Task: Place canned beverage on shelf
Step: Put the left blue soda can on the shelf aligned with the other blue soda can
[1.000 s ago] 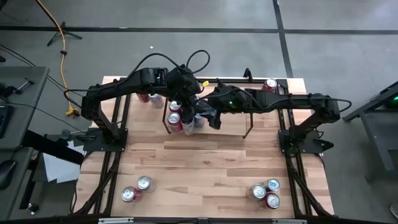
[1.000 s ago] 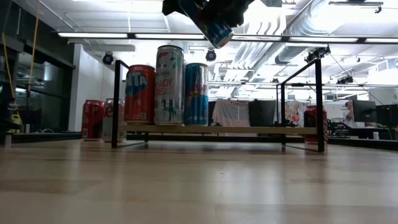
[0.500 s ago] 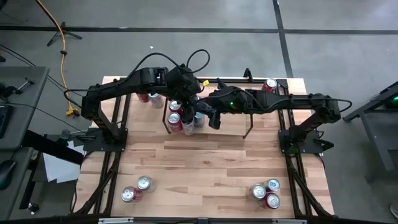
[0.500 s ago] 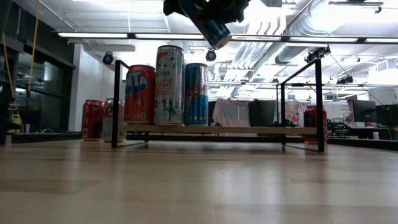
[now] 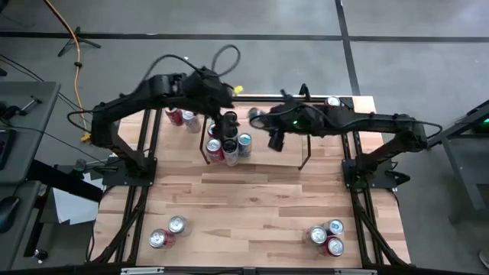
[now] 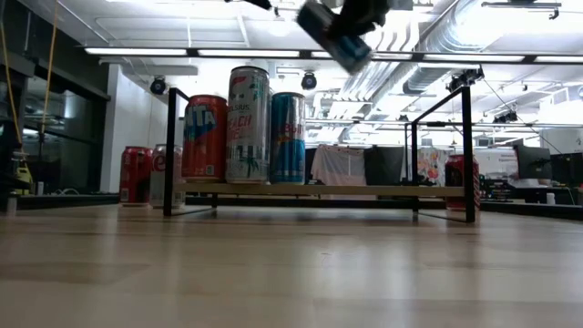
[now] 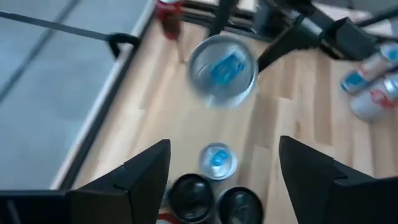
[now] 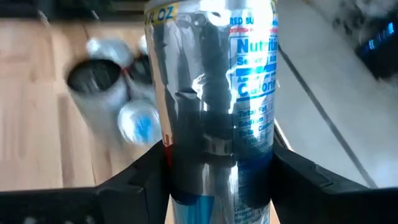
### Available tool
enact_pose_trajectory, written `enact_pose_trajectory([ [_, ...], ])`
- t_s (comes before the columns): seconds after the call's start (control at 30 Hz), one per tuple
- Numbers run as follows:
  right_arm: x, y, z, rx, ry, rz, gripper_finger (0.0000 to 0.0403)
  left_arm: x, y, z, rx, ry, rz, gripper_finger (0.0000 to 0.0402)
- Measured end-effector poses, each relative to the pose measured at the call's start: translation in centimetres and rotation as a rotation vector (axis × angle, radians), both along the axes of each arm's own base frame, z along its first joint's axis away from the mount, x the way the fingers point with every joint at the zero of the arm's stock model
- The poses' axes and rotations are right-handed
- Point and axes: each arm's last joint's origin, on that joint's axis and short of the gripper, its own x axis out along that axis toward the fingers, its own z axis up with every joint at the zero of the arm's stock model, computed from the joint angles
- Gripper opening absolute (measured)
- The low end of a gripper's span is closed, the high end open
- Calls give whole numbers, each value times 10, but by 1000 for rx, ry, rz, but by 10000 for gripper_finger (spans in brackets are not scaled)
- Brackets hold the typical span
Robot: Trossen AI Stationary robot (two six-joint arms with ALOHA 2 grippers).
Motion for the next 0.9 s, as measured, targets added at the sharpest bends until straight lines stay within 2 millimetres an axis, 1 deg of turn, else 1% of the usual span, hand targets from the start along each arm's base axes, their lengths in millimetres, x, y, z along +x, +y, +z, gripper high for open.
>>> enact_pose_trajectory([
  [0.07,-16,-2,2,34,33,-41,198,-12,1,9,8,-36,34,249],
  [0.17,-33,-2,-1,75,0,-76,198,-33,0,15,27,-117,80,249],
  [0.27,-45,0,-17,125,-112,-100,198,-53,-5,6,15,-224,105,250],
  [0.37,-49,2,-38,173,-296,-113,198,-71,-13,-10,-26,-379,128,250],
  [0.47,-42,2,-61,181,-504,-98,198,-87,-20,-25,-51,-554,135,250],
  [0.57,-32,-4,-85,160,-616,-95,198,-98,-24,-37,-92,-711,152,250],
  [0.63,-27,-11,-100,148,-638,-117,198,-105,-26,-43,-114,-785,166,250],
  [0.73,-16,-21,-114,143,-654,-149,198,-112,-27,-46,-122,-846,172,250],
  [0.9,6,-36,-135,156,-598,-155,198,-115,-28,-47,-118,-858,179,250],
])
